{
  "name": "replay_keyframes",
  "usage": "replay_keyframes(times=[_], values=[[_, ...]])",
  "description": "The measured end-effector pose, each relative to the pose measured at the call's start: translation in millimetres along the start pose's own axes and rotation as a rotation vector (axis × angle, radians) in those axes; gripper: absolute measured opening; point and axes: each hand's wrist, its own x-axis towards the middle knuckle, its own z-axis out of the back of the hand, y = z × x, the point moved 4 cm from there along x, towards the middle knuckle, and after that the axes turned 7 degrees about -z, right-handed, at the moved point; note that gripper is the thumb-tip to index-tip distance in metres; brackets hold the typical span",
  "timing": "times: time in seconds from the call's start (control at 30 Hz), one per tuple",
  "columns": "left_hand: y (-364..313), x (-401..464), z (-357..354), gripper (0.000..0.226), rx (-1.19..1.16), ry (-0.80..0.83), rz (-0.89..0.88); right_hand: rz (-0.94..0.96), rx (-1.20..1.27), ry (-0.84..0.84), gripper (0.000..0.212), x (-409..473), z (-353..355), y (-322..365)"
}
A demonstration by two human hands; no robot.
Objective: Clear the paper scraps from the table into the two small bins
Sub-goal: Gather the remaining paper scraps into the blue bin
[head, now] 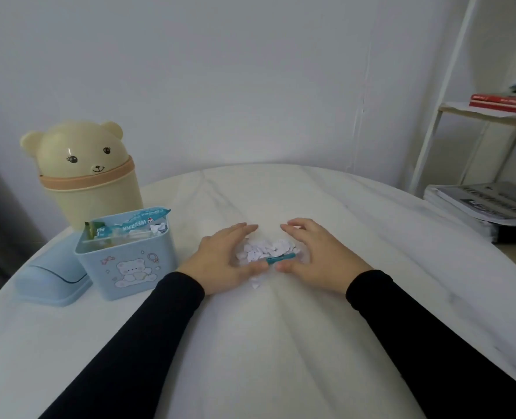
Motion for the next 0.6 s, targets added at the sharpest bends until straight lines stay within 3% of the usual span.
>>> replay_keyframes(times=[0.07,0.13,0.23,0.37,0.6], values=[[0.2,4.2,-4.5,0.09,-0.004,0.076,-0.041,0.014,-0.054,0.074,0.072,6.2,-6.7,-1.7],[-1.7,9.8,-5.7,0.075,-0.044,0.091,-0.075,0.046,-0.029,0.079,0.06,12.5,-10.1,-2.8],[-7.4,15.7,-1.8,0.046,0.027,-0.019,-0.197,0.088,0.034,0.043,0.04,18.2,-10.5,-3.1],[-11.6,16.3,-3.8,0.025,0.03,-0.078,-0.292,0.077,0.068,-0.007,0.025,20.4,-11.4,-5.2],[-19.1,17.2,-6.1,0.018,0.071,-0.052,-0.189,-0.052,0.088,-0.088,0.036,14.9,-13.7,-2.6]])
